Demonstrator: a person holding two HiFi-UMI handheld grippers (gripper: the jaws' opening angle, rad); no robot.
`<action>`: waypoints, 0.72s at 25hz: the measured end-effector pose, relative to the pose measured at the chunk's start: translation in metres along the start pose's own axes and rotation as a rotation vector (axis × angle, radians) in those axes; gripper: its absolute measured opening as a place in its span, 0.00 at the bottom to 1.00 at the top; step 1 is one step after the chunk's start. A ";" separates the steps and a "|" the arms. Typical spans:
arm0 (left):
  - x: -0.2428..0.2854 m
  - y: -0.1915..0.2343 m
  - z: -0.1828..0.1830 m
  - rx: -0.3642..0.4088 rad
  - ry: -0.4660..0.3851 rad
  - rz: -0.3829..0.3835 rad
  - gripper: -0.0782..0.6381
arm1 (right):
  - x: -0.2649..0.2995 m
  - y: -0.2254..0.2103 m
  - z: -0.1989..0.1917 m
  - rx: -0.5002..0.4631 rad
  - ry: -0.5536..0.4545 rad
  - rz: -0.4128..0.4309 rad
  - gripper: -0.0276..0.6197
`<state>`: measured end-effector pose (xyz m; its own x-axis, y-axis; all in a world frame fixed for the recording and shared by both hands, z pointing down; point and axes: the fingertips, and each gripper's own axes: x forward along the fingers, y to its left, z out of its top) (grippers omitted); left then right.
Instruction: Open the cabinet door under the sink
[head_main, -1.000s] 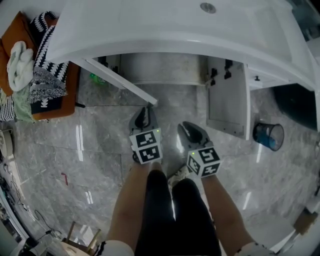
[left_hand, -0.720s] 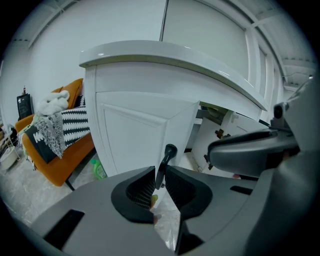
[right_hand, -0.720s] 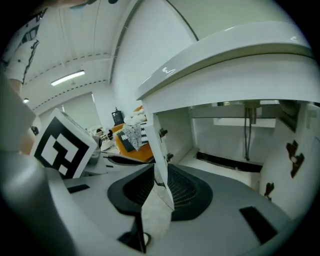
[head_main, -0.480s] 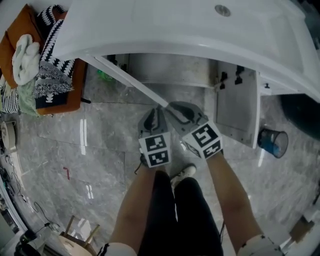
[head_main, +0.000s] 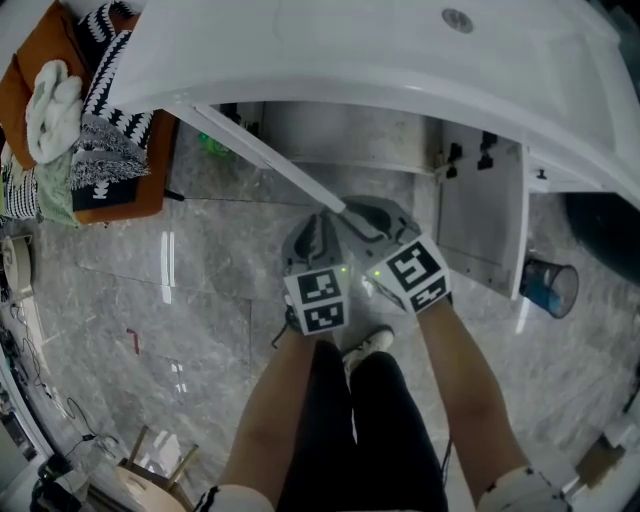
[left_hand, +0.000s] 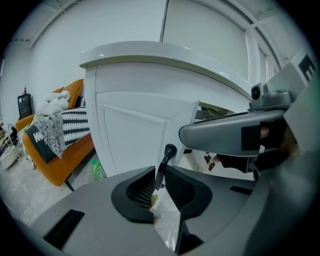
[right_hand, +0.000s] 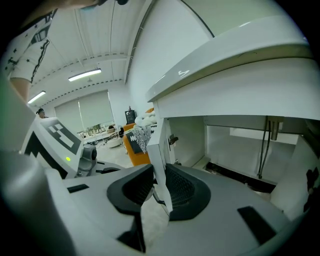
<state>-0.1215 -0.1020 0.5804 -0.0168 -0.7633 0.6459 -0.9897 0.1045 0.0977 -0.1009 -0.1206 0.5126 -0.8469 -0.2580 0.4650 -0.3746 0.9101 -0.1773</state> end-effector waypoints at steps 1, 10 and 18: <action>0.000 0.000 0.000 -0.001 -0.001 -0.001 0.19 | 0.000 0.000 0.000 0.001 0.000 -0.002 0.17; -0.010 0.008 -0.007 -0.007 0.003 0.000 0.19 | 0.001 0.014 -0.001 0.032 0.001 -0.023 0.17; -0.028 0.028 -0.021 0.010 0.007 0.010 0.19 | 0.005 0.045 -0.009 0.059 0.000 0.005 0.17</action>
<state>-0.1454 -0.0640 0.5808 -0.0254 -0.7576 0.6523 -0.9908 0.1057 0.0842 -0.1188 -0.0785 0.5148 -0.8489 -0.2531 0.4639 -0.3916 0.8908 -0.2304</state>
